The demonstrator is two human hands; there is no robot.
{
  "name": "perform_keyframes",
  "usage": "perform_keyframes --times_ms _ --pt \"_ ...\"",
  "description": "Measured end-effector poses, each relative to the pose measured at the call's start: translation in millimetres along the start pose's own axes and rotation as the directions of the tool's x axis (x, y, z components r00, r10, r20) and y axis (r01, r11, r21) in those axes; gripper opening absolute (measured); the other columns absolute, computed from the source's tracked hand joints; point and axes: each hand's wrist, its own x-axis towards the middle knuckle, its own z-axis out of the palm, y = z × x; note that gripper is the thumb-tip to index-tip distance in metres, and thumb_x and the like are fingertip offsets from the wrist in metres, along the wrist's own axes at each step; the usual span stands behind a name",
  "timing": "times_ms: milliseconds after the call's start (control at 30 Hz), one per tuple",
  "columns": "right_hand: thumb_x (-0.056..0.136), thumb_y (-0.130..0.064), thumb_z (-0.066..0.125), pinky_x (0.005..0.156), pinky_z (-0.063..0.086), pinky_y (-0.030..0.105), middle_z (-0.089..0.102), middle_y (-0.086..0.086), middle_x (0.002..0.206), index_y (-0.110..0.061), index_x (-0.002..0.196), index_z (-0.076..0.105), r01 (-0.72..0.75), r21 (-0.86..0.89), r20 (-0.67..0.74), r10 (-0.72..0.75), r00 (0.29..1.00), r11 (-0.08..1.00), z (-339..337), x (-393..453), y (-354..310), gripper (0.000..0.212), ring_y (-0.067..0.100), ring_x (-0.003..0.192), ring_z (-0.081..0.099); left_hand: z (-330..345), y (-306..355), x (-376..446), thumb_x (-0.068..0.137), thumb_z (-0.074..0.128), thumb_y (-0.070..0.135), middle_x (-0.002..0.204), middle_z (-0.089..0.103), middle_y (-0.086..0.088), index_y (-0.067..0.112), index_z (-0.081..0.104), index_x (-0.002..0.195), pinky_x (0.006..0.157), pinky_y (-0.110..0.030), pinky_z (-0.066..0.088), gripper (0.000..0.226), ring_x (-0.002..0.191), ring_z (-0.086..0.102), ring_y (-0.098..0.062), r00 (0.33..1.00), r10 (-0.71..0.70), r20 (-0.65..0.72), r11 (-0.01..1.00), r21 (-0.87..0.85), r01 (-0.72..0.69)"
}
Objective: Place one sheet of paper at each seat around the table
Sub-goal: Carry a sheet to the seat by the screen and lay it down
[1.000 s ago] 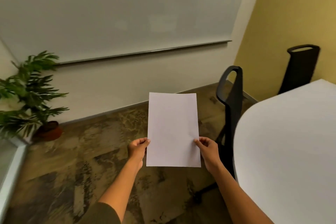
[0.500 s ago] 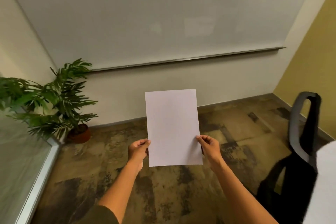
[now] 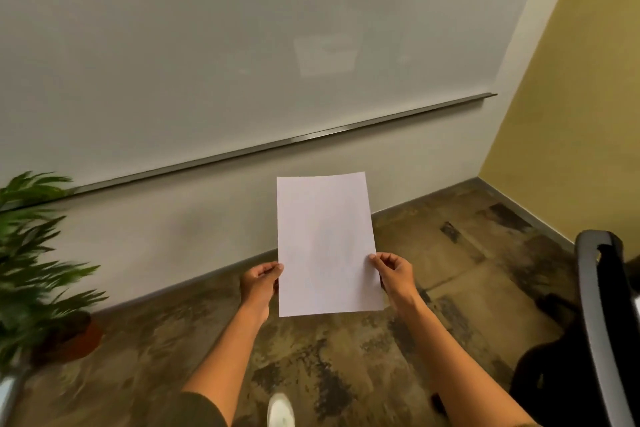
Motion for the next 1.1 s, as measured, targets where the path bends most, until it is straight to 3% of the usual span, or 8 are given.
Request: perform_keyframes --times_ms 100,200,500,600,933,1033,1100 --pt "0.091 -0.025 0.068 0.056 0.041 0.025 0.069 0.003 0.082 -0.008 0.089 0.072 -0.012 -0.001 -0.091 0.012 0.996 1.000 -16.0 50.1 -6.8 0.018 0.014 0.063 0.051 50.1 10.5 49.7 0.086 0.070 0.004 0.108 0.071 -0.020 0.007 0.068 0.093 0.093 -0.043 0.053 0.008 0.092 0.067 -0.028 0.996 -0.021 0.084 1.000 0.024 0.019" --pt "0.092 -0.026 0.067 0.070 0.049 0.034 0.072 0.006 0.093 -0.010 0.089 0.072 -0.022 0.004 -0.195 0.023 0.981 1.000 -32.2 102.6 -21.5 0.017 0.020 0.076 0.060 107.5 27.2 101.4 0.085 0.069 0.003 0.107 0.070 -0.021 0.008 0.068 0.089 0.098 -0.046 0.052 0.007 0.095 0.066 -0.031 0.986 -0.028 0.162 0.998 0.055 0.020" --pt "0.092 -0.024 0.065 0.075 0.051 0.034 0.072 0.007 0.098 -0.010 0.093 0.072 0.011 0.052 -0.483 0.015 0.875 0.999 -90.3 227.3 -79.0 0.015 0.022 0.087 0.063 292.4 101.0 230.8 0.086 0.070 0.004 0.108 0.070 -0.022 -0.003 0.067 0.106 0.096 -0.043 0.053 0.022 0.098 0.066 -0.032 0.911 0.005 0.412 0.975 0.199 -0.095" --pt "0.092 -0.026 0.066 0.078 0.054 0.034 0.072 0.004 0.098 -0.012 0.095 0.071 0.011 0.075 -0.555 0.033 0.831 0.997 -115.2 255.4 -85.7 0.014 0.024 0.093 0.066 346.2 111.4 254.3 0.086 0.069 0.005 0.107 0.070 -0.021 -0.003 0.068 0.105 0.090 -0.037 0.053 0.021 0.091 0.066 -0.028 0.874 -0.011 0.487 0.967 0.229 -0.115" --pt "0.091 -0.025 0.067 0.090 0.056 0.042 0.073 0.001 0.098 -0.015 0.092 0.072 0.054 0.210 -0.721 0.117 0.683 0.976 -250.0 348.4 -70.6 0.012 0.023 0.098 0.067 568.2 90.1 288.2 0.087 0.067 0.004 0.109 0.069 -0.023 -0.005 0.066 0.107 0.092 -0.040 0.053 0.022 0.093 0.066 -0.029 0.739 -0.088 0.668 0.912 0.353 -0.210" --pt "0.092 -0.025 0.066 0.088 0.057 0.038 0.072 0.001 0.100 -0.015 0.094 0.071 0.055 0.226 -0.748 0.137 0.650 0.973 -310.3 376.4 -69.4 0.011 0.021 0.098 0.067 644.1 77.1 280.7 0.088 0.066 0.002 0.110 0.068 -0.024 -0.008 0.065 0.109 0.097 -0.045 0.052 0.023 0.098 0.065 -0.032 0.699 -0.110 0.706 0.896 0.375 -0.238" --pt "0.091 -0.024 0.066 0.084 0.057 0.032 0.072 0.000 0.101 -0.015 0.094 0.071 0.049 0.237 -0.772 0.158 0.616 0.970 -350.2 390.8 -68.8 0.010 0.020 0.098 0.067 696.1 70.3 273.8 0.088 0.066 0.002 0.110 0.068 -0.023 -0.009 0.065 0.109 0.093 -0.041 0.052 0.023 0.096 0.064 -0.031 0.682 -0.119 0.721 0.879 0.396 -0.265"
